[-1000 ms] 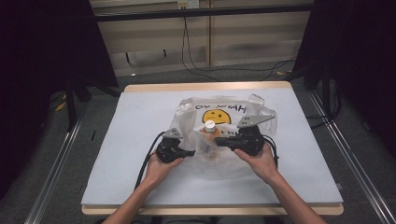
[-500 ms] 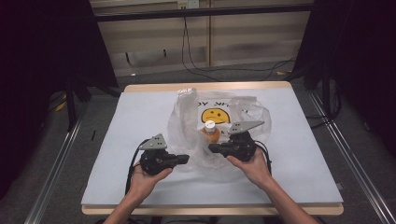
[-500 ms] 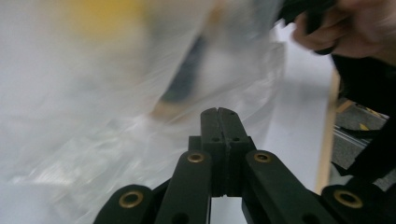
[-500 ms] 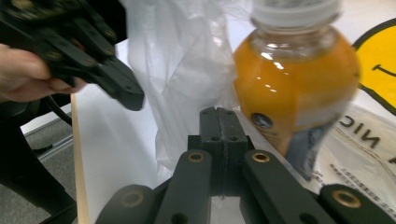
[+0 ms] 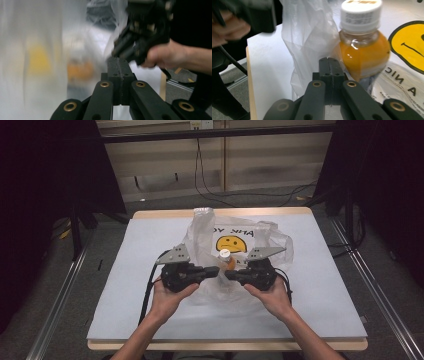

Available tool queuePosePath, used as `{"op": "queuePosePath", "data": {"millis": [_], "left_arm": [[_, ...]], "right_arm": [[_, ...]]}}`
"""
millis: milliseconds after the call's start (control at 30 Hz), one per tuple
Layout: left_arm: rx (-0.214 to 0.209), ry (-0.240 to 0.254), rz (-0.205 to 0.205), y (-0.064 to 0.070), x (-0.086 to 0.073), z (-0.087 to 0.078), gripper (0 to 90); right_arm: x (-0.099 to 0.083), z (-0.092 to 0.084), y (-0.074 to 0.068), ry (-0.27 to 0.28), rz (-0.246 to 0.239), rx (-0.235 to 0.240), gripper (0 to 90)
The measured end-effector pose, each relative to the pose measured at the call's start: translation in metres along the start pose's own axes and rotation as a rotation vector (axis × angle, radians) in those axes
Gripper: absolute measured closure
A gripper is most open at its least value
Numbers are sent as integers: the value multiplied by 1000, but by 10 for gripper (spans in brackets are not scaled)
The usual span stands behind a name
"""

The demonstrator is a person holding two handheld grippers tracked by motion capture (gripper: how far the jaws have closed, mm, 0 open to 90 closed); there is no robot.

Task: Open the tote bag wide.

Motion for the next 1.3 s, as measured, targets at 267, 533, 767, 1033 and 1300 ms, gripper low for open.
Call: {"op": "queuePosePath", "data": {"millis": [267,533,767,1033,1300], "left_arm": [[55,11,48,-10,29,21,900],[143,-27,-7,-50,31,25,900],[175,-116,-37,-68,7,33,900],[179,-271,-47,-77,-36,43,900],[164,-342,-77,-85,-79,50,900]], "right_arm": [[5,4,-2,-14,-6,-4,900],[22,-10,9,16,-22,-44,900],[29,-17,32,35,2,-135,900],[5,-9,41,-63,-6,-159,900],[-32,7,49,-161,9,-143,900]]}}
Point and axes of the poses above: each handheld gripper's, and its own axes: z roughly forward along the jaws, x roughly out of its top, y roughly to its right, the point moved 3 cm from there along z, roughly forward along the jaws, and after that the axes turned 6 degrees about y, right-handed, at the moved point
